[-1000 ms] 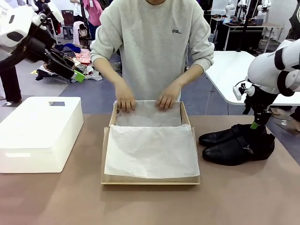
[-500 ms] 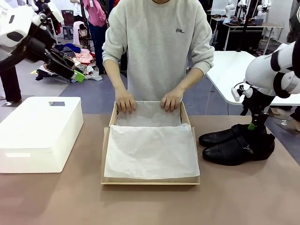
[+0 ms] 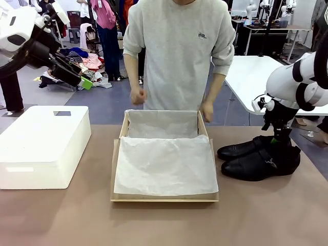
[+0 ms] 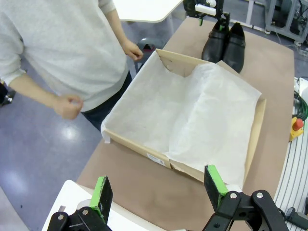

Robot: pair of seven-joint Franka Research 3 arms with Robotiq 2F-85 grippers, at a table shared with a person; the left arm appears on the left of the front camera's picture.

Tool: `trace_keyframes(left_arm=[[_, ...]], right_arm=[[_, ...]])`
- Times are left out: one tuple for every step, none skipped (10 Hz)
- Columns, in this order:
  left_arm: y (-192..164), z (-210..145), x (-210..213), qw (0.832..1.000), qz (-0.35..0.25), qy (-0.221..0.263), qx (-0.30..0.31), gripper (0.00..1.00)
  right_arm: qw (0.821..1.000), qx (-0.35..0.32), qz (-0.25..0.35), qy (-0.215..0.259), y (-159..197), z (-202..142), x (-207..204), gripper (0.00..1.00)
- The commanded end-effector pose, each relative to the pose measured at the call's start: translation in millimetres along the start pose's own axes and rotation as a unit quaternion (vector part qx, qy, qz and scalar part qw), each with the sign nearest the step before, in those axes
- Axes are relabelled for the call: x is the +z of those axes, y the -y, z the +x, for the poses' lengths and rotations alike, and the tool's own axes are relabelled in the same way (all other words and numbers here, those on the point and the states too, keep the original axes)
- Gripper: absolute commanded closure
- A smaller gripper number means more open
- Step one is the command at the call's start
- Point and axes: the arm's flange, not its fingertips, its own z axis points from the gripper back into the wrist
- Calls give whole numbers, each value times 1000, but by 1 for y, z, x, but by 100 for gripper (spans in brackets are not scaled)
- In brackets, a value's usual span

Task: Pack the shoes into the box.
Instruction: Place one shoe of the Shoes into the Shoes Box.

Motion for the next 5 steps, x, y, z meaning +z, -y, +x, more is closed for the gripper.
trace_keyframes(left_arm=[[-2, -1, 0, 1000, -7, 5, -5, 0], [-2, -1, 0, 1000, -7, 5, -5, 0], [-2, -1, 0, 1000, -7, 5, -5, 0], [-2, -1, 0, 1000, -7, 5, -5, 0], [-2, -1, 0, 1000, -7, 5, -5, 0]], right_arm=[[1000, -1, 6, 3, 11, 0, -1, 0], [1000, -5, 12, 5, 11, 0, 0, 9], [1000, -10, 19, 6, 11, 0, 1, 28], [1000, -14, 21, 5, 11, 0, 3, 48], [1000, -16, 24, 5, 11, 0, 4, 67]])
